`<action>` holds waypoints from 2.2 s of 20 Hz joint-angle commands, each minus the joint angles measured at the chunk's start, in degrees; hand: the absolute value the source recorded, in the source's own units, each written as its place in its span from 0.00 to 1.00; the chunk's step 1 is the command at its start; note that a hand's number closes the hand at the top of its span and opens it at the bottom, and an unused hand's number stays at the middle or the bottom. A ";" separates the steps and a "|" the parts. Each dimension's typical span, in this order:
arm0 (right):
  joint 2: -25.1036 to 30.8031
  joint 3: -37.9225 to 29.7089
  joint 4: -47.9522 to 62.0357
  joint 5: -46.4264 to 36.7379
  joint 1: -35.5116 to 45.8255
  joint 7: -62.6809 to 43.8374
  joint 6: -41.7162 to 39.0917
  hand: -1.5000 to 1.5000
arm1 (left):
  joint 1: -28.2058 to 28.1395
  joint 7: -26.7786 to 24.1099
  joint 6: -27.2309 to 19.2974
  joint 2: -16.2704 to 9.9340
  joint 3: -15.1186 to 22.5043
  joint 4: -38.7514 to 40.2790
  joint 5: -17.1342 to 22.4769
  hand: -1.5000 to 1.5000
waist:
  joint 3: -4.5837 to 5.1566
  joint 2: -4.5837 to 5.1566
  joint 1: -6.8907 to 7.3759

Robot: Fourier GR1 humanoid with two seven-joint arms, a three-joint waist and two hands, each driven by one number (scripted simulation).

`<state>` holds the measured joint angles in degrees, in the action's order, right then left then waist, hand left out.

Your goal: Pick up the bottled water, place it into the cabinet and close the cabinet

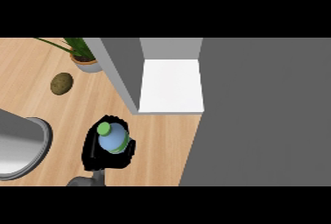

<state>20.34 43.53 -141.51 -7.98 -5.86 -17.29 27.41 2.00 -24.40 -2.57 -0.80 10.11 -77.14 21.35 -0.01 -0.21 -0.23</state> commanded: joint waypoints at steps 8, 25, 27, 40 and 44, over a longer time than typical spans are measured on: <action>0.24 3.38 -1.87 -4.26 -3.60 4.96 0.93 0.00 | 6.22 9.67 -12.69 0.79 7.54 -9.77 -2.67 1.00 | -0.02 0.05 -0.21; 0.75 2.54 -7.03 -5.46 -1.57 -2.62 1.08 0.00 | 28.49 10.40 -27.81 0.80 9.21 6.75 -2.79 1.00 | 0.04 0.11 -0.68; 3.23 0.91 -9.25 -2.35 -4.12 -0.99 0.51 0.00 | 35.67 12.84 -24.94 -0.72 2.63 12.04 -2.56 1.00 | 0.01 0.15 -1.02; 2.41 1.45 -4.81 -1.14 -2.65 1.68 0.25 0.00 | 48.89 3.85 -29.82 0.80 1.37 38.00 -2.23 1.00 | 0.05 0.50 -1.67; 1.82 0.85 -4.81 0.28 -1.76 2.03 0.07 0.00 | 54.81 3.30 -28.20 0.80 -3.26 45.93 -4.20 1.00 | 0.04 0.64 -1.67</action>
<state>22.36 43.63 -141.66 -6.15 -7.42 -12.96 27.98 53.62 -18.14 -31.25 -0.02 9.59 -38.58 17.36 0.03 0.23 -1.81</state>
